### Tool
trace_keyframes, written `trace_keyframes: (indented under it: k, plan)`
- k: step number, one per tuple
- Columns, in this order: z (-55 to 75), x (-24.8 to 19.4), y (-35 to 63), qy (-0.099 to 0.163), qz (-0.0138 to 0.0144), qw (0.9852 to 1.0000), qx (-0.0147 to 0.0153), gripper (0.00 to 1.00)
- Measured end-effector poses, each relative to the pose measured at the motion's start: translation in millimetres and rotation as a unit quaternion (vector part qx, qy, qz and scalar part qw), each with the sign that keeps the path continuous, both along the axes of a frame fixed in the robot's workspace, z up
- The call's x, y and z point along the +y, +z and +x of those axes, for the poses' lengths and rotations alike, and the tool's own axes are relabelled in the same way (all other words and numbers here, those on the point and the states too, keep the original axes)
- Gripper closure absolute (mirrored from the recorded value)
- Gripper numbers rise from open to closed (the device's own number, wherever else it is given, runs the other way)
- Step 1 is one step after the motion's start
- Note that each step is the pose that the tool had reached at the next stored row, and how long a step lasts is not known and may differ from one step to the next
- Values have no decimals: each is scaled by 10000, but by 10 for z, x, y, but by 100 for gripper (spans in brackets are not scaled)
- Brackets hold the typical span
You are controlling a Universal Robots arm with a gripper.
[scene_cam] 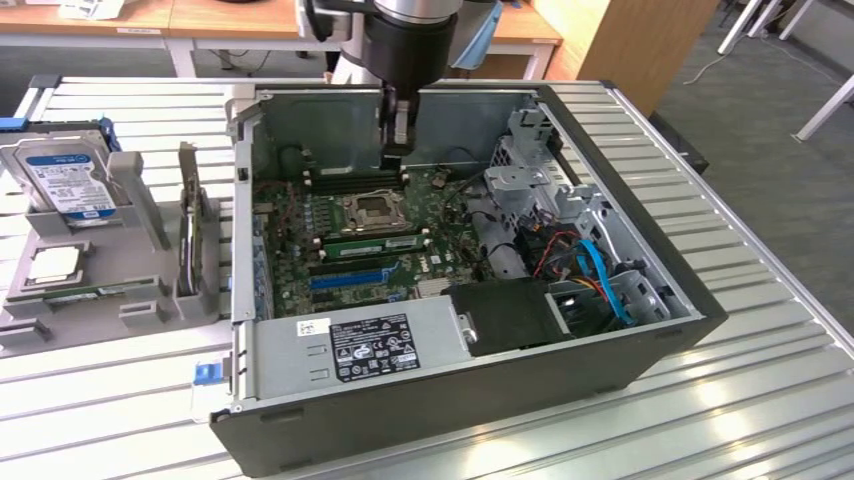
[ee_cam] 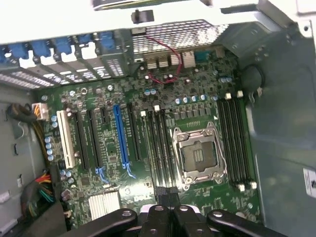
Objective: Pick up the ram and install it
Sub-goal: 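Press down the ram until it locks into place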
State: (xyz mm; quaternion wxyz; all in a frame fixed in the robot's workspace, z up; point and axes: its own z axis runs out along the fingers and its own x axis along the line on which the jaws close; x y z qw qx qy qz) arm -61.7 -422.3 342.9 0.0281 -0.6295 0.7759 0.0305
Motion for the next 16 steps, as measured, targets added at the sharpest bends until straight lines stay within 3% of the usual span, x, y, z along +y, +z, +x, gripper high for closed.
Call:
trace_keyframes:
  k: [4,8,16]
  plan:
    - [0,0,0,-307,0,9995,0,90]
    - [0,0,0,-608,0,9981,0,90]
    - [0,0,0,-1158,0,9933,0,90]
